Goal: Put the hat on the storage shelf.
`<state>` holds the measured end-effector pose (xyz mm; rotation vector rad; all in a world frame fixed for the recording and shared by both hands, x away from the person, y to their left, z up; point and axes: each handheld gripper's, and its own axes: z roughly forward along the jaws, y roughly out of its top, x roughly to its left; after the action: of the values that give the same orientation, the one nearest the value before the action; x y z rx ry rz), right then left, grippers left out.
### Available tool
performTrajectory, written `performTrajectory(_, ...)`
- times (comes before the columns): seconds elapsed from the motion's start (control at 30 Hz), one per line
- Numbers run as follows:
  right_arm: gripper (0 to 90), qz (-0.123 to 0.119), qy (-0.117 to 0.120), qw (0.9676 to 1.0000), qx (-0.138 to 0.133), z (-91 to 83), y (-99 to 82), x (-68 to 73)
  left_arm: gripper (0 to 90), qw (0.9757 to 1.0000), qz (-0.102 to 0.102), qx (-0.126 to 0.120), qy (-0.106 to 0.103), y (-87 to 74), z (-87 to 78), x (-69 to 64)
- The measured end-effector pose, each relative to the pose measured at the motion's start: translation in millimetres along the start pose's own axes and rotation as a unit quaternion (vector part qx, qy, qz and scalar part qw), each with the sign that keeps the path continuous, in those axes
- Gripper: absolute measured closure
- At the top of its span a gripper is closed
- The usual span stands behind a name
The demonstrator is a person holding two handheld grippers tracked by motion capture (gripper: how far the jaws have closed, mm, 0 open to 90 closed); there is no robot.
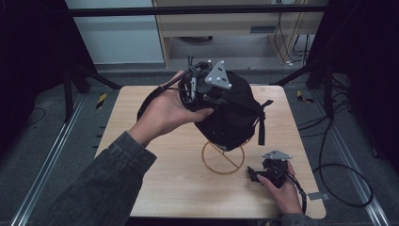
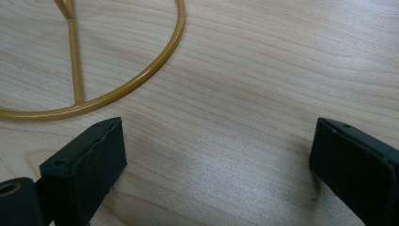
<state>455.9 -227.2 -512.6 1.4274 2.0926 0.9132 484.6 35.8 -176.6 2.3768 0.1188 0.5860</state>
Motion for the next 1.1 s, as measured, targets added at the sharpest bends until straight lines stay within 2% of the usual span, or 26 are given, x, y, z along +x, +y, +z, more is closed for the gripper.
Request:
performTrajectory(0.6,4.4,0.001,0.000,1.0000,0.001,-0.2,0.0,0.2,74.7,0.9997,-0.001,0.021,-0.012,1.7,28.9,-2.7)
performTrajectory(1.1,4.3,-0.001,0.001,1.0000,0.000,-0.1,-0.1,-0.3,74.6,0.9989,-0.012,0.036,-0.028,-7.3,49.7,-1.9)
